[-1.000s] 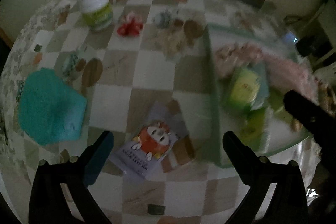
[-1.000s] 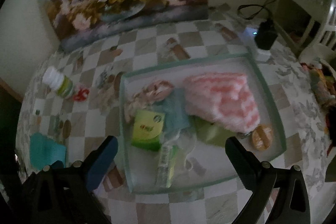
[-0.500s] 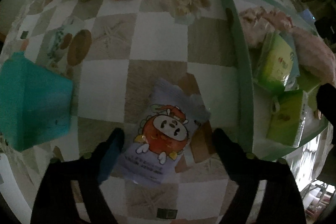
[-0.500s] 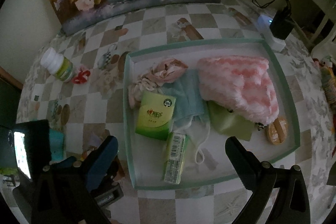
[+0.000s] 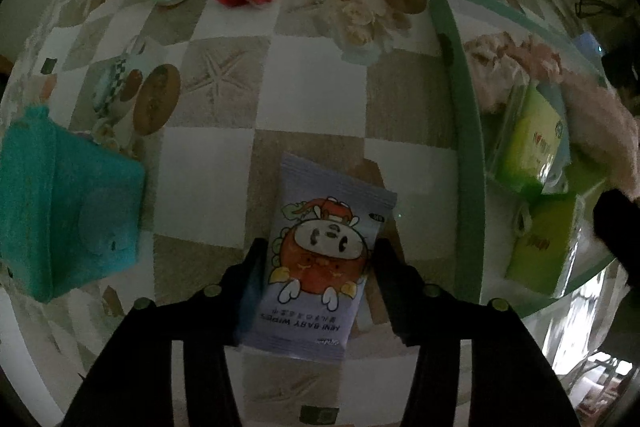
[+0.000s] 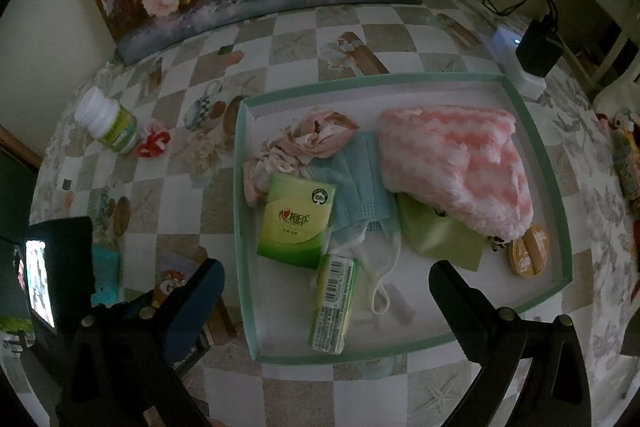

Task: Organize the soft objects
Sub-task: 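Lift the snack bag with the left tool while the right tool moves toward the red bow toy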

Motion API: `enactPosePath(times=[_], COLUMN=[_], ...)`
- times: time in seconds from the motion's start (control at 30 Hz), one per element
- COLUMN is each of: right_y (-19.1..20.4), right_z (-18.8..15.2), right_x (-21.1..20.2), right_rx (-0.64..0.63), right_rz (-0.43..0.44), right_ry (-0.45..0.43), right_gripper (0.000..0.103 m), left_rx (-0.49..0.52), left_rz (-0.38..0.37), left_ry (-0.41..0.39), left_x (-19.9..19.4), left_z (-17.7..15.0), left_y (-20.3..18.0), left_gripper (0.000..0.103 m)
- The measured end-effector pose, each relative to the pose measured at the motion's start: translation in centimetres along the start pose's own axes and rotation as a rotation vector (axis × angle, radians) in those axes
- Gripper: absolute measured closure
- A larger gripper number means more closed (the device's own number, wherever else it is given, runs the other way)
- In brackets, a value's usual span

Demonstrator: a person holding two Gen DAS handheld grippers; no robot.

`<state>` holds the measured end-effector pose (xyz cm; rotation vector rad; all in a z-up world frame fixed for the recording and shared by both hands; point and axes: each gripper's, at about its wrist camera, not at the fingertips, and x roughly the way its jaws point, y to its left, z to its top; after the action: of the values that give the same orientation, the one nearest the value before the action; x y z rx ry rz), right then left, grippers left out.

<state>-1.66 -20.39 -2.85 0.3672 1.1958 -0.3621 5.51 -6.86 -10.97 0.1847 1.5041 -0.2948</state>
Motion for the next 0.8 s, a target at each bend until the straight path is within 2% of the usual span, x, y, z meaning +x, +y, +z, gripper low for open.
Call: enactPosePath(times=[0.37, 0.63, 0.8], right_y=[0.2, -0.1, 0.1], right_z=[0.1, 0.6, 1.3], right_x=[0.1, -0.7, -1.6], right_rx=[-0.004, 0.009, 0.017], right_rz=[-0.014, -0.007, 0.003], right_ry=[-0.005, -0.054, -0.118], right_gripper=[0.0, 0.0, 0.0], left_rx=[-0.032, -0.058, -0.102], left_rz=[-0.032, -0.038, -0.051], left_ry=[-0.063, -0.173, -0.239], left_x=[-2.0, -5.5, -7.4], left_z=[1.7, 2.9, 4.5], left_y=[1.6, 0.8, 1.4], left_gripper=[0.049, 0.049, 0.049])
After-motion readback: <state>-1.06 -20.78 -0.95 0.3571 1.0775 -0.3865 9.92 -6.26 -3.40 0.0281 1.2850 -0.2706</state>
